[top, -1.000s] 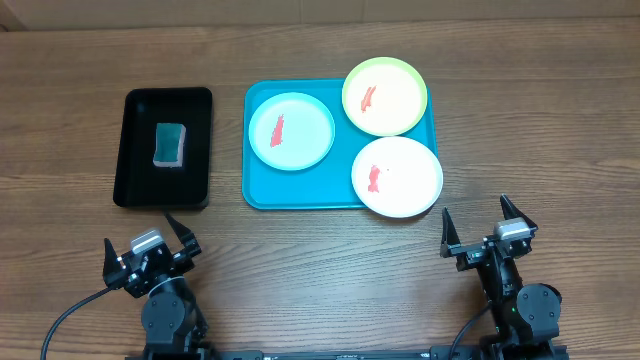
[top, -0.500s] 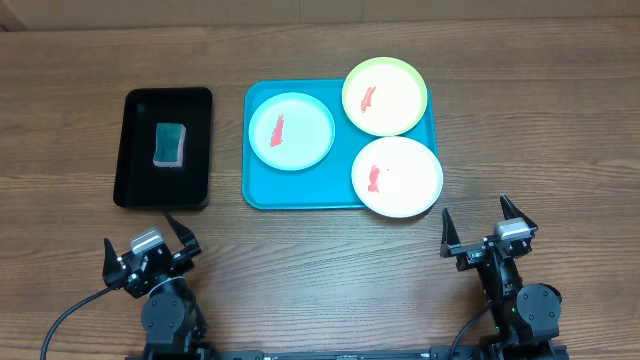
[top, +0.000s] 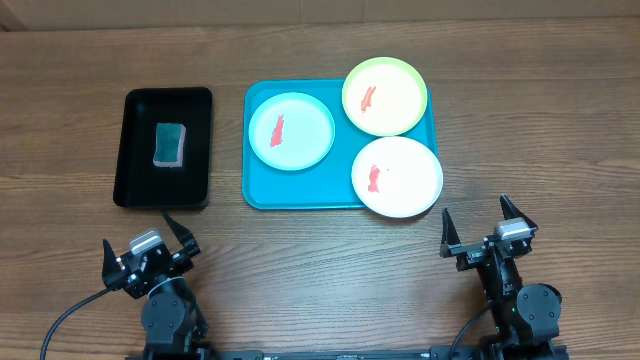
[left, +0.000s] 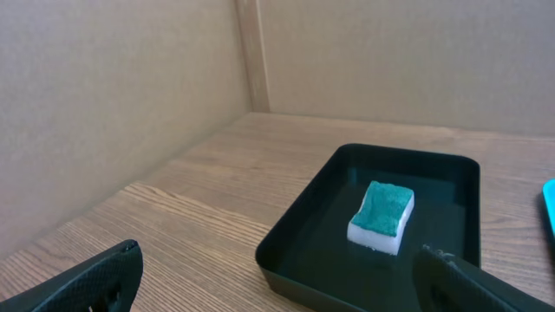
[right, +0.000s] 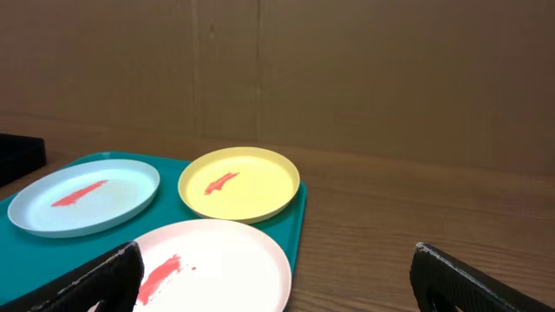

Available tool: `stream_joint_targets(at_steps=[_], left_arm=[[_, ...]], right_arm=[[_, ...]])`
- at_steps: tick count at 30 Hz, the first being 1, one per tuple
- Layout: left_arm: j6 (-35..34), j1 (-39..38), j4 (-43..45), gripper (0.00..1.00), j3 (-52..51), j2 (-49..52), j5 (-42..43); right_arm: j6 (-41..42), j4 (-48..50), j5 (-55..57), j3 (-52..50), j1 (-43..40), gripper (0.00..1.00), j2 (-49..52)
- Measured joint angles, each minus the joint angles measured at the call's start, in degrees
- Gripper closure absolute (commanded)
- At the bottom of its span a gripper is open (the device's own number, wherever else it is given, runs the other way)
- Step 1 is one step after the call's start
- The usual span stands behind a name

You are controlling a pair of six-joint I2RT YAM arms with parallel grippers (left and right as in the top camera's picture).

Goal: Clean dirty plates on tray and stack at the side

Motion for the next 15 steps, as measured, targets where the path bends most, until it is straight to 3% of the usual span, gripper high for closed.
stream_joint_targets(at_steps=[15], left_arm=[[-1.75, 0.00, -0.48, 0.00, 1.64, 0.15, 10.58]], right_arm=[[0.33, 0.98, -0.66, 0.00, 0.00, 0.00, 0.00]])
